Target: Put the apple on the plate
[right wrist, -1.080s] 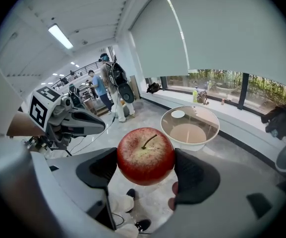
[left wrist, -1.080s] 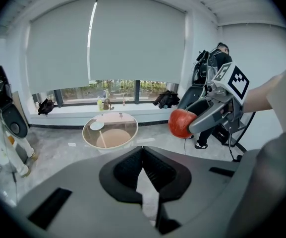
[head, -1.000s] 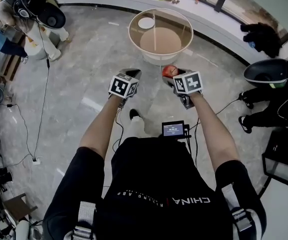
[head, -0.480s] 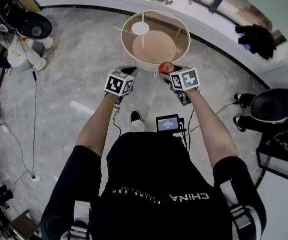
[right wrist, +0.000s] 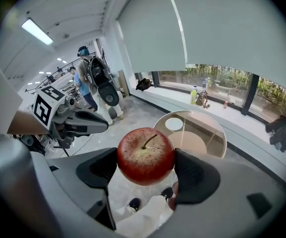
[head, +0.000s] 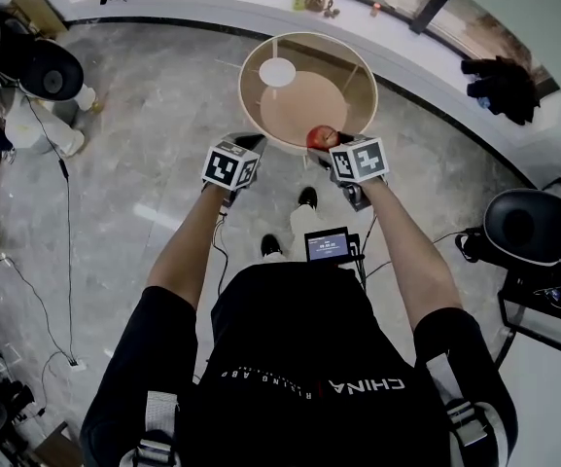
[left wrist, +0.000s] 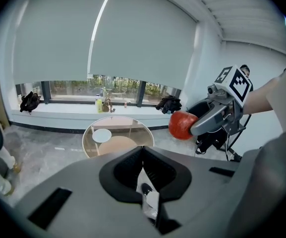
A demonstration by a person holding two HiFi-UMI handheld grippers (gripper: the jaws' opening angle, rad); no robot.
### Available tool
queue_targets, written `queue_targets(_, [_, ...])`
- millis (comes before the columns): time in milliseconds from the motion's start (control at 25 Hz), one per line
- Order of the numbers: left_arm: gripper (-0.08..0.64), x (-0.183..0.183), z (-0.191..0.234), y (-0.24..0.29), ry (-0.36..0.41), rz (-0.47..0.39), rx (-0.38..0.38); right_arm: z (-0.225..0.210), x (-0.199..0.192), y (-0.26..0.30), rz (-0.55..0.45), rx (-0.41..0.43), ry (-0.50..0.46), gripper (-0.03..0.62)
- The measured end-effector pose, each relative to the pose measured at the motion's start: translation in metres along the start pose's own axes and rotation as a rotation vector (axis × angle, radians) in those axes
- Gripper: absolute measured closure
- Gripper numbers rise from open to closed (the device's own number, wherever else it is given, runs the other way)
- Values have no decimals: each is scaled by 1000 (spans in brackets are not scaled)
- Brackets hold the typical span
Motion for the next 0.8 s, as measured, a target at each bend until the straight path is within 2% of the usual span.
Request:
queue_targets(120, [543,-2,18,8,-6,7,4,-1,10,18,-3,7,7,233])
queue_targets(200, [543,10,34,18,0,12,6,-9,29,33,-12,22,12,233])
queue_targets(360, [543,55,70,56,26,27,19,-54,76,65,-22,53,30,233])
queue_targets(640, [543,144,122,122,2,17,53,-142,156,96,-23,88,35,233])
queue_targets(800, [543,177,139,149,3,20,63,-176,185,110,-8,96,11,233])
Point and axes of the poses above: the fingertips, and each gripper's own axes: y forward along the fingers, z to its left, x out of its top, the point moved 1 cm from there along -y, backward along the fingers, and after that the axes turned 1 degree about z, right-handed, at the moved point
